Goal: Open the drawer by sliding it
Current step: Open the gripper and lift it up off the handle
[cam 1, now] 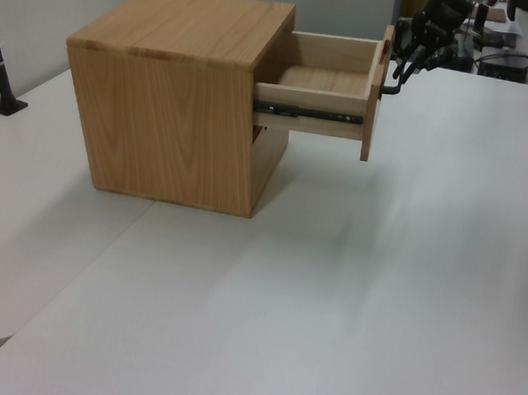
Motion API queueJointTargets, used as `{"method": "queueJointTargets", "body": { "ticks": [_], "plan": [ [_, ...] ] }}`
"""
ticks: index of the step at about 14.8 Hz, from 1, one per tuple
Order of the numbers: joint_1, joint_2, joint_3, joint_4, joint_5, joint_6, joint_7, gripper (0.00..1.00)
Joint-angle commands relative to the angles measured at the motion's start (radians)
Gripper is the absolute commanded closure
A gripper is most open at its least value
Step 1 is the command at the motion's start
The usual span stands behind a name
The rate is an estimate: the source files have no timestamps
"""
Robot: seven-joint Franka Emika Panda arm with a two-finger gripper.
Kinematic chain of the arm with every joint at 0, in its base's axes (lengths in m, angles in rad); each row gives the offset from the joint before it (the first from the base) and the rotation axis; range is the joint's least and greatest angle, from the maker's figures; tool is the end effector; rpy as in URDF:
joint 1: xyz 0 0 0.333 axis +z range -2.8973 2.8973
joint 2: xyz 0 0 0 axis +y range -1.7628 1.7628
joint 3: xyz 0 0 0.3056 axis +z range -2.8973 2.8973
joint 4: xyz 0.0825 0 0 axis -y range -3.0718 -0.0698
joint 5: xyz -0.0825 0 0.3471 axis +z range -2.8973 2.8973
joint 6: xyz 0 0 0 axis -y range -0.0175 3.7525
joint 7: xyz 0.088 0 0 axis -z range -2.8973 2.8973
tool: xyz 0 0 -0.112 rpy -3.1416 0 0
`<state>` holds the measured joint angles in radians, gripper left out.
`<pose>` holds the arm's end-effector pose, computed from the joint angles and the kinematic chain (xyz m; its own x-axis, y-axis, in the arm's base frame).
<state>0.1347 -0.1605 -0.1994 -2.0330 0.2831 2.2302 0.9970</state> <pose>0.5105 -0.0290 0.5493 0.3781 -0.9226 -0.0764 -0.8480 -0.3120 -0.4284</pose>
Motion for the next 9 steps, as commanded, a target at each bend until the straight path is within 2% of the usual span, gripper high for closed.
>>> {"method": "queueJointTargets", "body": {
  "ticks": [1, 2, 3, 4, 5, 6, 9],
  "plan": [
    [0.014, -0.067, -0.02, -0.023, 0.022, -0.072, -0.089, 1.0],
    [0.014, -0.067, -0.021, -0.021, 0.022, -0.087, -0.095, 0.97],
    [0.014, -0.062, -0.021, -0.016, 0.021, -0.105, -0.095, 0.76],
    [0.016, -0.059, -0.023, -0.013, 0.021, -0.119, -0.098, 0.36],
    [0.016, -0.056, -0.023, -0.009, 0.019, -0.13, -0.104, 0.09],
    [0.014, -0.056, -0.023, -0.006, 0.018, -0.141, -0.115, 0.0],
    [0.013, -0.05, -0.023, 0.043, 0.002, -0.21, -0.171, 0.0]
  ]
}}
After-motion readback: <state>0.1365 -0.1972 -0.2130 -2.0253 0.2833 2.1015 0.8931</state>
